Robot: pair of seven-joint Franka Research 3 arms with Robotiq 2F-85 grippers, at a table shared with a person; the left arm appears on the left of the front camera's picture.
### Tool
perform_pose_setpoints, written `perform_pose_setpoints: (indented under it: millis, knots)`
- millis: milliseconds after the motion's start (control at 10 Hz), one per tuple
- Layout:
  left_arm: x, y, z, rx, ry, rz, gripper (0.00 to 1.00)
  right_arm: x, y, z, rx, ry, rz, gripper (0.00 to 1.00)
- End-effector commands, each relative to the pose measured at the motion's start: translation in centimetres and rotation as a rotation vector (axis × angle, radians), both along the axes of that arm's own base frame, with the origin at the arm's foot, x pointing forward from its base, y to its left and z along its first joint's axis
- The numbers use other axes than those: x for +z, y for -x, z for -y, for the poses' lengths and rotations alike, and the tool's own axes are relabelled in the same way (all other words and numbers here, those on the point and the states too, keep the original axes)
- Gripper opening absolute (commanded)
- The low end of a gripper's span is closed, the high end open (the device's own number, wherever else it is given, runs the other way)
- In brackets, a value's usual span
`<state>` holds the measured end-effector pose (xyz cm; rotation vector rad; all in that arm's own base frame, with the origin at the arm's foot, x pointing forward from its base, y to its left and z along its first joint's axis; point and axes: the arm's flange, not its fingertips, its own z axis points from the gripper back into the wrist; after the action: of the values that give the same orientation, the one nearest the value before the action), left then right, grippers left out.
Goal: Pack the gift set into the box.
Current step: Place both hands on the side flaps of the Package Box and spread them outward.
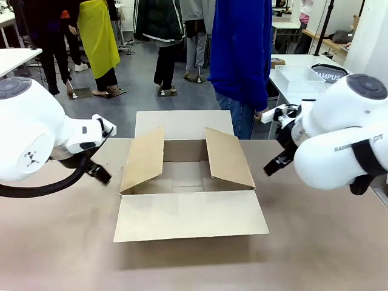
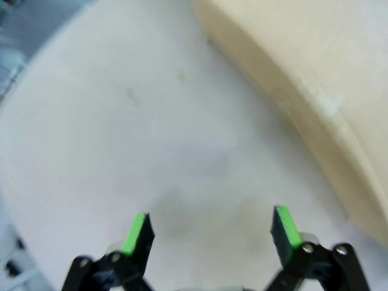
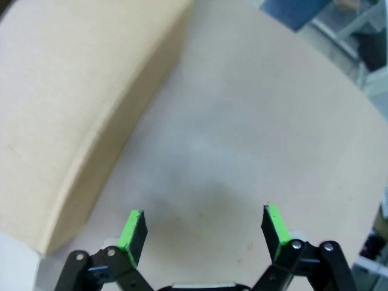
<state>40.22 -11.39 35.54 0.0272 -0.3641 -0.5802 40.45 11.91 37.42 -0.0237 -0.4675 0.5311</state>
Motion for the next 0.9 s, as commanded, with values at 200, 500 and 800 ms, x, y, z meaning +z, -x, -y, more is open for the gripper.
perform_pose_setpoints:
  millis: [200,500,800]
  knots:
    - [10.1,7.6,-6.9,0.076,0.539,-0.149,1.00,7.6,6.7,9.2,-0.164,-0.520,-0.129,1.00]
    - [13.4,13.7,-16.8,0.023,1.062,-0.121,1.00,9.9,11.7,18.4,-0.203,-0.993,-0.259,1.00]
    - [7.0,14.0,-27.3,0.300,1.357,-0.207,1.00,6.0,15.4,28.7,-0.324,-1.337,-0.196,1.00]
